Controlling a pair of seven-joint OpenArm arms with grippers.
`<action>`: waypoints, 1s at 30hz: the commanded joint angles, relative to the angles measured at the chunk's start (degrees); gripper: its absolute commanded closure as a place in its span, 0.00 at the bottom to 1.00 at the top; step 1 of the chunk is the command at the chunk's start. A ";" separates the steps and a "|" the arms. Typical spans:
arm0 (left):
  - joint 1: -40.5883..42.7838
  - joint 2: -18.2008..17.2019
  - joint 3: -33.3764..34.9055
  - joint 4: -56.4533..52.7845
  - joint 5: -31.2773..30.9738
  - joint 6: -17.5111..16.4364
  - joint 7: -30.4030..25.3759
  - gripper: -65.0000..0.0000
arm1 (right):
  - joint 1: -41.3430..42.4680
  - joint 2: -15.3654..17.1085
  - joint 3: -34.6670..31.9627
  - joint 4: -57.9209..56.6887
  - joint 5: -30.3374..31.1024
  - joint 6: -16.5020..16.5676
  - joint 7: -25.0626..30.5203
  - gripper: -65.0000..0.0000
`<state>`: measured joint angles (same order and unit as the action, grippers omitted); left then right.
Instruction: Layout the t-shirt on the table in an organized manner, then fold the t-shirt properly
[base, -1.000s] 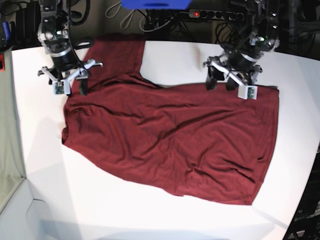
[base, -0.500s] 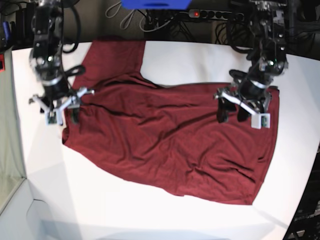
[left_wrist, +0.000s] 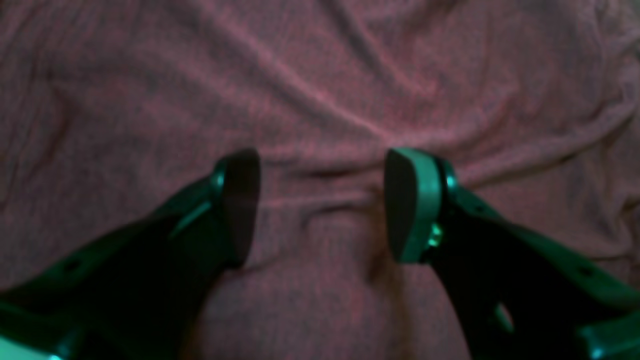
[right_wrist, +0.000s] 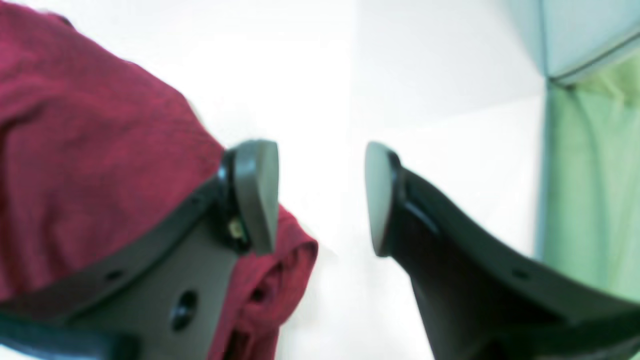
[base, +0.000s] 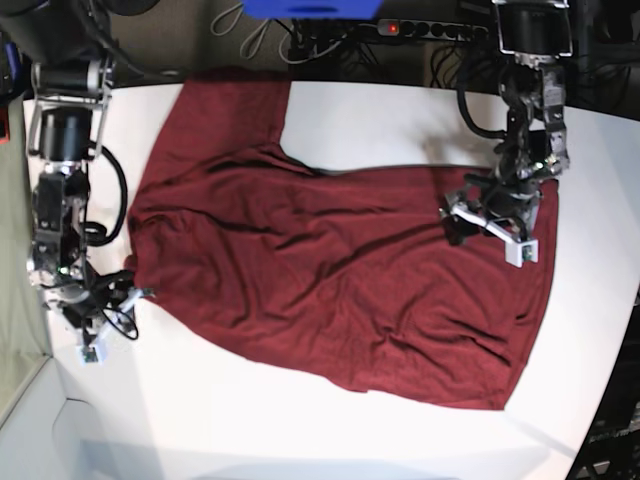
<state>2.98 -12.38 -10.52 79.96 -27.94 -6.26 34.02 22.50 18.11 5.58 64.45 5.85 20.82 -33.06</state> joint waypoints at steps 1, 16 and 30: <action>-0.65 -0.50 -0.25 0.96 -0.41 -0.46 -1.10 0.41 | 1.63 0.66 0.17 -0.31 0.26 1.47 1.10 0.56; -0.83 -0.23 -0.25 0.87 -0.41 -0.38 -1.10 0.41 | -3.47 -0.57 0.09 -1.72 0.26 4.98 1.81 0.56; -0.48 -0.41 -0.25 0.78 -0.32 -0.38 -1.10 0.41 | -3.82 -0.75 0.53 2.41 0.53 4.98 1.81 1.00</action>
<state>3.16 -12.25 -10.57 79.96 -27.94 -6.26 34.04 16.86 16.38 5.74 65.41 5.58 25.61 -33.17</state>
